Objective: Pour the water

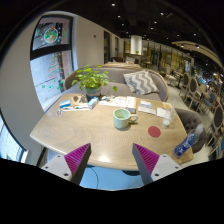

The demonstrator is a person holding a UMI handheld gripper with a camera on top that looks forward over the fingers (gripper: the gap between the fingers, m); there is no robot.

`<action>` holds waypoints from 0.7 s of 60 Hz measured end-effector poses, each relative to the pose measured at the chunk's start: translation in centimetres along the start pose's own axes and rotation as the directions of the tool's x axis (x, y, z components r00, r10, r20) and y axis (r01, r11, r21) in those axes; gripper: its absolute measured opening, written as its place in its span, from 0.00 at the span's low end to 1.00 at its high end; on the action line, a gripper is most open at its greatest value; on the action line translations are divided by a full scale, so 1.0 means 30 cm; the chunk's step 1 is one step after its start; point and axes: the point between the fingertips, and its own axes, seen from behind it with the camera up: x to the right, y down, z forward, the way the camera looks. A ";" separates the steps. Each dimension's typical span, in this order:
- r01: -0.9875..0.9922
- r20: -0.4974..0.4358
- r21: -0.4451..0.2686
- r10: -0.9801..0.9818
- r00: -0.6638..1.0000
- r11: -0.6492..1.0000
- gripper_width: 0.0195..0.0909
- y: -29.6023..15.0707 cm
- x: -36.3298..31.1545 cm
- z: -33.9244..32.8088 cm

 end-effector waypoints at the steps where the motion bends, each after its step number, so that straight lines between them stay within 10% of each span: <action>1: -0.003 -0.003 -0.001 0.003 1.000 1.000 0.92 0.017 0.041 0.001; 23: -0.077 -0.131 -0.020 0.074 0.989 0.997 0.92 0.348 0.881 0.037; 42: -0.119 -0.155 0.116 0.137 0.978 0.986 0.92 0.289 1.264 0.273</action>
